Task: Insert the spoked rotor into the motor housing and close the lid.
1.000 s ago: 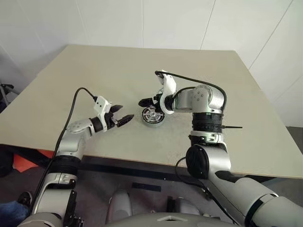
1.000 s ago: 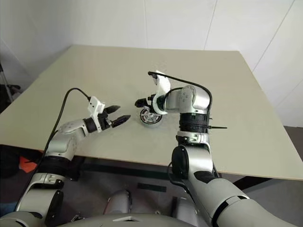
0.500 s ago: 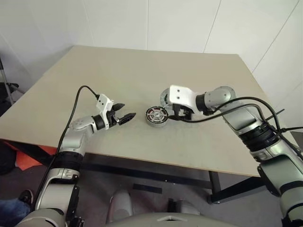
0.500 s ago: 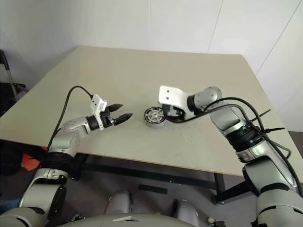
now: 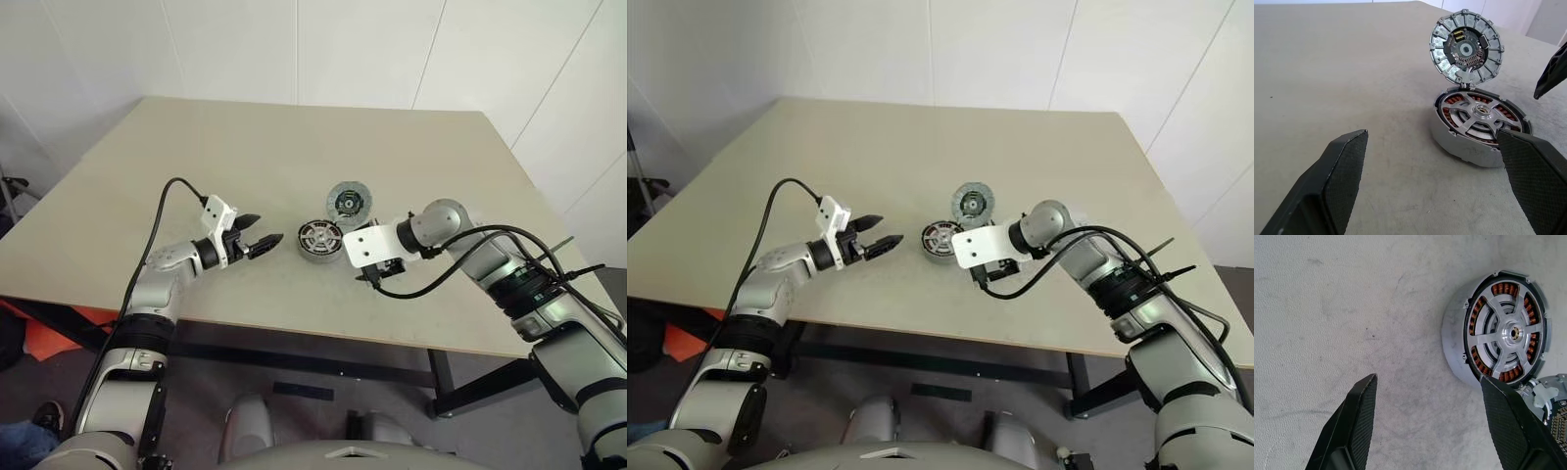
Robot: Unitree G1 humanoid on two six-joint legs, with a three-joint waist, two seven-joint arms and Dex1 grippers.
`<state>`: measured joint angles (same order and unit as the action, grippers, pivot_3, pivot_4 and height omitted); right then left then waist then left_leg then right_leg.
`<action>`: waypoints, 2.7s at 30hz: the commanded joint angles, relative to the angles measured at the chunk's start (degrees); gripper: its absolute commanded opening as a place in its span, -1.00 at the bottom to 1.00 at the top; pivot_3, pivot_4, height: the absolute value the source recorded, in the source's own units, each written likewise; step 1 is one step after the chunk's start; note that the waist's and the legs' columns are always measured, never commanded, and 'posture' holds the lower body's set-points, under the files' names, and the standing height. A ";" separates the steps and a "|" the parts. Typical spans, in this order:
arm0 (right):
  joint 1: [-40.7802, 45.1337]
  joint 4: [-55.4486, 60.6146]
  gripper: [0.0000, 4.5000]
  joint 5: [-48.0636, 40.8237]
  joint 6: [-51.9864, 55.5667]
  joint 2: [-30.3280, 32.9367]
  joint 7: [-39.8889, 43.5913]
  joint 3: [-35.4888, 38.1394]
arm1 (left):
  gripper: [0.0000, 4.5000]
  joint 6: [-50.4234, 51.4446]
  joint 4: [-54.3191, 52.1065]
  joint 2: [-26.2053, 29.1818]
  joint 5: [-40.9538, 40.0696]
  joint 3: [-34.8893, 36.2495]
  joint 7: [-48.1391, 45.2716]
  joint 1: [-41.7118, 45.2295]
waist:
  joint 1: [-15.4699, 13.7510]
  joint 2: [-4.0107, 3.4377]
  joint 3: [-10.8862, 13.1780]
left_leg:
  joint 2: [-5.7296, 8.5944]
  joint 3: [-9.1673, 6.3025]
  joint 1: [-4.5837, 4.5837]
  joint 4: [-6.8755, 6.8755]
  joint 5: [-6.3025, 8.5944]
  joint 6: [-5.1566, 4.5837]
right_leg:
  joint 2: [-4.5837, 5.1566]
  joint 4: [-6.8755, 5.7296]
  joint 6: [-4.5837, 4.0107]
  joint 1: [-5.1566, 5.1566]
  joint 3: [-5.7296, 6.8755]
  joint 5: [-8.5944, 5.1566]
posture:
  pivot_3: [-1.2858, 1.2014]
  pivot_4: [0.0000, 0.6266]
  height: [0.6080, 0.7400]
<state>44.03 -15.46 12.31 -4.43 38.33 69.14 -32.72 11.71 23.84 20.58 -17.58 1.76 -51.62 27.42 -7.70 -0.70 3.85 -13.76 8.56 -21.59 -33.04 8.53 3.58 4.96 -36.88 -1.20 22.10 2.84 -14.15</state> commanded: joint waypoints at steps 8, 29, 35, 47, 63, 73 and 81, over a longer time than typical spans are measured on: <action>5.68 -8.31 0.69 3.21 -4.61 -5.26 -0.96 1.45 | 0.97 -0.41 -3.20 0.46 -0.36 0.65 0.50 -0.38 | 0.62 0.00 0.00 | -0.01 0.00 -0.03 -0.01 0.02 -0.03 | -0.01 0.00 -0.01 0.03 0.01 0.00 | 0.03 -1.00 1.00; 7.39 -20.45 -0.19 7.83 -10.10 -9.85 -3.13 0.50 | 0.97 0.50 -5.63 0.75 -0.72 0.78 1.42 -2.11 | 0.57 0.01 -0.01 | 0.00 0.00 -0.04 -0.05 0.05 -0.08 | 0.00 0.00 -0.01 0.01 0.01 0.00 | 0.03 -1.00 1.00; 8.65 -22.77 -0.19 8.44 -11.28 -10.61 -5.00 1.15 | 0.97 0.83 -5.99 0.91 -0.81 0.85 1.47 -2.46 | 0.68 0.03 -0.02 | -0.01 0.01 0.16 -0.08 0.04 -0.06 | 0.00 -0.02 -0.12 -0.15 0.01 0.07 | 0.03 -1.00 1.00; 9.69 -26.19 -0.76 9.49 -15.68 -10.92 -4.52 0.59 | 0.97 1.06 -5.79 0.36 -0.66 0.34 1.46 -2.07 | 0.73 0.05 -0.03 | -0.01 0.01 0.37 -0.08 0.03 -0.06 | 0.00 -0.02 -0.19 -0.26 -0.02 0.19 | 0.03 -1.00 1.00; 1.62 -2.07 -1.00 -0.27 18.24 -9.27 1.57 11.49 | 0.97 1.07 -7.14 -0.33 -0.73 0.37 2.18 -4.04 | 0.39 0.09 -0.05 | 0.01 0.01 -0.16 -0.08 0.08 -0.15 | 0.00 0.10 -0.20 0.15 0.00 0.19 | 0.03 -1.00 1.00; 0.07 6.84 -1.00 -4.72 44.13 -11.79 -1.84 13.21 | 0.97 0.89 -6.44 -0.80 -0.58 0.31 2.27 -3.40 | 0.54 0.09 -0.06 | -0.02 0.02 -0.04 -0.04 0.04 -0.07 | -0.02 0.06 -0.19 0.14 -0.02 0.19 | 0.03 -1.00 1.00; 1.23 8.61 -1.00 -8.95 54.39 -17.03 -5.60 12.63 | 0.97 0.99 -7.15 0.06 -0.70 0.82 2.23 -4.02 | 0.30 0.09 -0.06 | -0.01 0.02 -0.09 0.05 0.02 -0.03 | -0.01 0.09 -0.19 0.17 -0.01 0.19 | 0.03 -1.00 1.00</action>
<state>43.06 -10.03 5.42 49.12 21.48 63.49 -20.94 13.10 18.62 20.05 -17.73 1.82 -49.48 22.52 -7.40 -0.62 3.79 -13.76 8.58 -21.69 -32.99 8.55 3.56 4.96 -36.77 -1.39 22.27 2.82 -13.96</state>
